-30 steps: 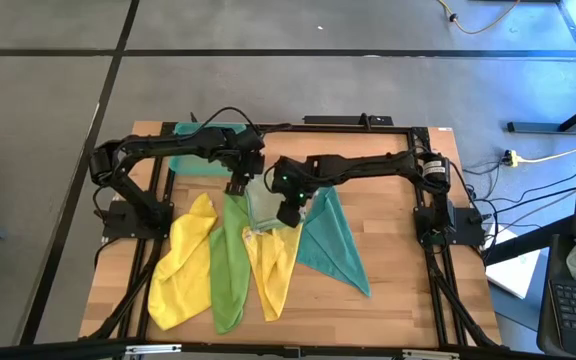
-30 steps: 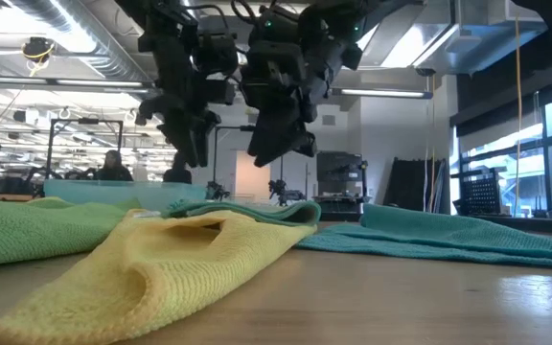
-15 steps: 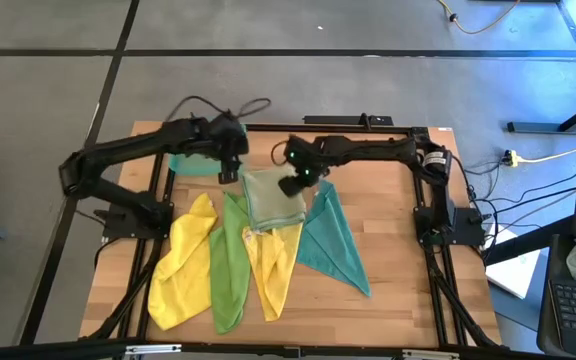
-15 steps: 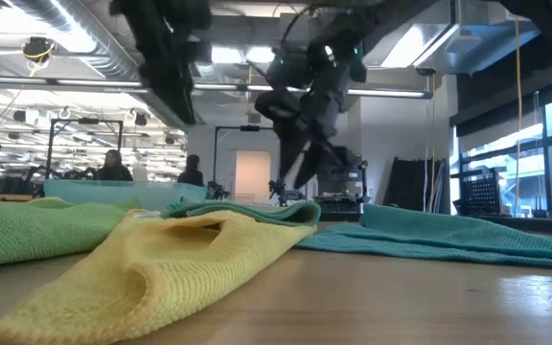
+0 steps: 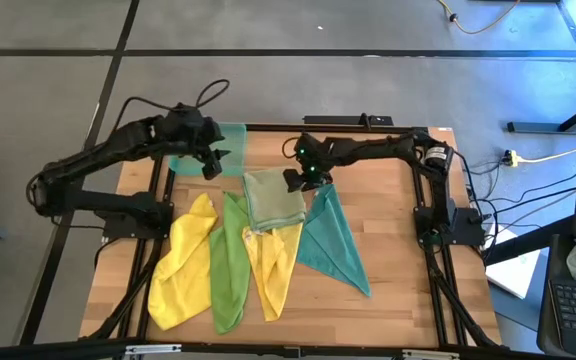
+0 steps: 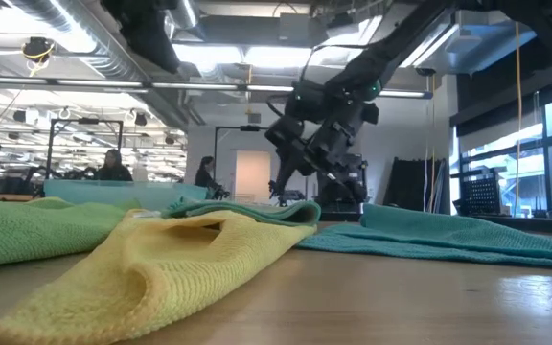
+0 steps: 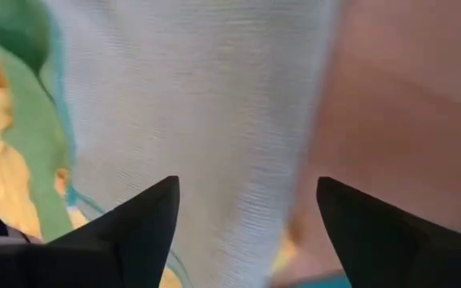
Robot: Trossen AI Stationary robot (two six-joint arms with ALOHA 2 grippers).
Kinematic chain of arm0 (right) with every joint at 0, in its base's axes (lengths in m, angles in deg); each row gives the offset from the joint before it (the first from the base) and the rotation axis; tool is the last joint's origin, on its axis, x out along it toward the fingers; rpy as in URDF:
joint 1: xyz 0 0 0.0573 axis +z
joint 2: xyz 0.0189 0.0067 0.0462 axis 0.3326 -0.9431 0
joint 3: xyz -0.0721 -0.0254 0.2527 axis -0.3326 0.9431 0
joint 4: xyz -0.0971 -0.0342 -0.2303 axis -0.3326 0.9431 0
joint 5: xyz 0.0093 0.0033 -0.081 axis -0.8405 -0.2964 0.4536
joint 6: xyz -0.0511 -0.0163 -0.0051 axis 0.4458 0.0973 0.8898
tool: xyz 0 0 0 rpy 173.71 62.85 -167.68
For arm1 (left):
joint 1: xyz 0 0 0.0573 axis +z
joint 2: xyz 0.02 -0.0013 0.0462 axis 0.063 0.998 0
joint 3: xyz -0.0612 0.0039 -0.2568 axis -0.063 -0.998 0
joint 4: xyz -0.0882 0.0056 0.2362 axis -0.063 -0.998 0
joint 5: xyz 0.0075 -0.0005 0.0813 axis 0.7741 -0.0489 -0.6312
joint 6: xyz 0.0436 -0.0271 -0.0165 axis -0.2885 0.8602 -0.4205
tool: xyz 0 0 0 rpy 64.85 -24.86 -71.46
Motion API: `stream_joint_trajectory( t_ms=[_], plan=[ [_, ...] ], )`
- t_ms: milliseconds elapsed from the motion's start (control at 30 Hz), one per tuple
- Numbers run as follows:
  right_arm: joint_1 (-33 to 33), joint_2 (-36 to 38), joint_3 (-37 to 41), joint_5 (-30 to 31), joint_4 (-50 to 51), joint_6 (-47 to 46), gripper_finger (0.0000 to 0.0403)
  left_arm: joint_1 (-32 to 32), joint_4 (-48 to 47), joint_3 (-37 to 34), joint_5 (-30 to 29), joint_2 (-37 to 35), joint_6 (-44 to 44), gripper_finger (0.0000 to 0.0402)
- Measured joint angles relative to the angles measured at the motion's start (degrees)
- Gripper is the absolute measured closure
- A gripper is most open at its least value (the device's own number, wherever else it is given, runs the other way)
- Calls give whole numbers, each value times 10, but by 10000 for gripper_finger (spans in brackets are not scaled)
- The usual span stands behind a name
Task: Fold microfiber towels
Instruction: Put the light green microfiber cloth into the blue bin
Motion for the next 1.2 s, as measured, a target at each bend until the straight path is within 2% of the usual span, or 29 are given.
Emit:
stream_joint_trajectory(
  t_ms=[167, 333, 433, 533, 633, 800, 900, 1033, 1200],
  plan=[
    [31, -13, 16, 37, -47, -27, 105, 0, -10, 0, 0, -4, 13, 207],
    [46, -40, 15, 5, -96, -26, 106, 0, -14, 0, 0, -3, 12, 207],
    [48, -43, 17, 37, -158, -33, 121, 0, -29, 0, 0, -3, 12, 207],
    [41, -45, 12, 72, -181, -53, 155, 0, -48, 0, 0, -3, 11, 207],
    [34, -45, 11, 96, -184, -42, 208, 0, -58, 0, 0, -3, 10, 207],
    [27, -45, 11, 92, -184, -6, 301, 0, -59, 0, 0, -3, 10, 207],
    [19, -45, 10, 74, -179, 6, 327, 0, -59, 0, 0, -3, 11, 207],
    [7, -45, 10, 27, -176, 7, 311, 0, -63, 0, 0, -3, 14, 207],
    [7, -45, 10, 27, -161, 21, 232, 0, -85, 0, 0, -3, 19, 207]
  ],
)
